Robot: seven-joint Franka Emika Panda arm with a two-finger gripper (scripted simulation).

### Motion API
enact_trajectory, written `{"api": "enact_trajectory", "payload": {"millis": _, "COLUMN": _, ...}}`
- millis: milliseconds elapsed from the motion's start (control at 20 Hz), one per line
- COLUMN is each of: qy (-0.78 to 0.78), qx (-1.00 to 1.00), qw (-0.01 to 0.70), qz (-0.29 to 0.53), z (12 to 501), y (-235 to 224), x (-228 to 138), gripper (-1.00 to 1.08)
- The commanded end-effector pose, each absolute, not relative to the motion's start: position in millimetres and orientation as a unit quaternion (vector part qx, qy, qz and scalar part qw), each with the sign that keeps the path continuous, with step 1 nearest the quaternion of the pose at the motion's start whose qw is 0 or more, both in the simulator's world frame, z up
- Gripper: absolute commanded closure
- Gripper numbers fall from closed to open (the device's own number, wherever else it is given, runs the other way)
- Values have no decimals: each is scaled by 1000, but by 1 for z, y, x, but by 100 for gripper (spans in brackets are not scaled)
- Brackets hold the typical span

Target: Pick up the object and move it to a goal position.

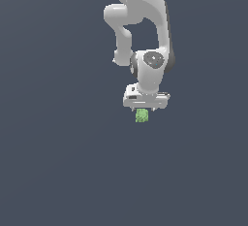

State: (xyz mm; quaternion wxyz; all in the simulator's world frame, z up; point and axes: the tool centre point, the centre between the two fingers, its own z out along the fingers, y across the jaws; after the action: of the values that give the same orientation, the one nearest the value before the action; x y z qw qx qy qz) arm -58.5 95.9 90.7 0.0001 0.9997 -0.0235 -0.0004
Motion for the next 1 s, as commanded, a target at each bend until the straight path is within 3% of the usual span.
{"api": "enact_trajectory", "payload": {"millis": 0, "qy": -24, "qx": 1000, "qw": 0, "qz": 0, "z": 91, "y": 96, "x": -59, "gripper": -92}}
{"api": "enact_trajectory", "payload": {"millis": 900, "qy": -25, "qx": 1000, "qw": 0, "qz": 0, "z": 40, "y": 97, "x": -60, "gripper": -92}}
{"api": "enact_trajectory", "payload": {"millis": 950, "qy": -25, "qx": 1000, "qw": 0, "qz": 0, "z": 40, "y": 97, "x": -60, "gripper": 108}}
